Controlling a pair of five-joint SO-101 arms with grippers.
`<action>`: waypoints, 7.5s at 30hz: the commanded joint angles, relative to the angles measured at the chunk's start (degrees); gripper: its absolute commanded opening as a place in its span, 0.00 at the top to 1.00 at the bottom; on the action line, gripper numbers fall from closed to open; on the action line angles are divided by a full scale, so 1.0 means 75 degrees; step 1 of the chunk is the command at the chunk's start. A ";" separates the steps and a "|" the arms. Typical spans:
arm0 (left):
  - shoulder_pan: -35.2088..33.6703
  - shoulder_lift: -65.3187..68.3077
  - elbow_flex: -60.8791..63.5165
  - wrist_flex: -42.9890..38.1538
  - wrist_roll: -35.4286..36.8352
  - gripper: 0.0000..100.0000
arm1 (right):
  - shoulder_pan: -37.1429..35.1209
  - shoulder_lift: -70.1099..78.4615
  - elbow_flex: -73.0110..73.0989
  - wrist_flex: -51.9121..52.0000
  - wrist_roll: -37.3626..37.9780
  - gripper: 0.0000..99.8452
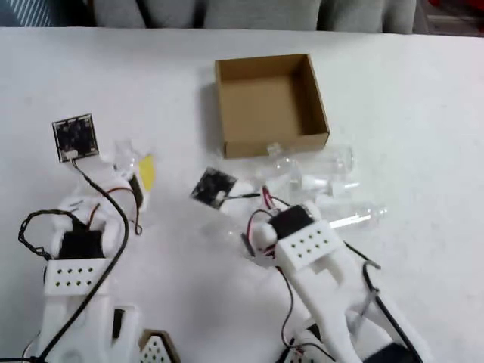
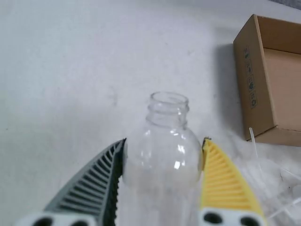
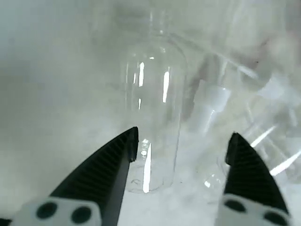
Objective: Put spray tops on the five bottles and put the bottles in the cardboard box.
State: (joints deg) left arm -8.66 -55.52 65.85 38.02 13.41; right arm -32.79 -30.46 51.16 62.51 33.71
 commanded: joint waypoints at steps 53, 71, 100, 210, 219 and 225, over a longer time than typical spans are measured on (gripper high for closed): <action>0.0135 -0.0229 0.0035 -0.0176 -0.0035 0.94 | 0.8973 0.2292 -0.2215 -0.0229 0.2942 0.58; 0.0170 -0.0229 0.0035 -0.0199 -0.0328 0.94 | 0.7062 0.0779 -0.2497 0.3722 0.2837 0.89; 0.0170 -0.0229 0.0035 -0.0199 -0.0340 0.94 | 0.1237 0.1295 -0.0141 -0.1436 0.1278 0.83; 0.0193 -0.0229 0.0141 -0.0211 -0.0340 0.94 | 1.3861 1.0579 -1.2812 0.1788 0.1864 0.98; 0.0193 -0.0229 0.0141 -0.0211 -0.0340 0.94 | 1.3333 1.1575 -1.4511 0.1776 0.1055 0.98; 0.0193 -0.0229 0.0141 -0.0211 -0.0340 0.94 | 1.3017 1.2185 -1.5801 0.1764 0.0492 0.98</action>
State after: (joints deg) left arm -8.04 -55.52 66.99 38.02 11.30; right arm 66.64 60.88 -61.63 76.48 39.52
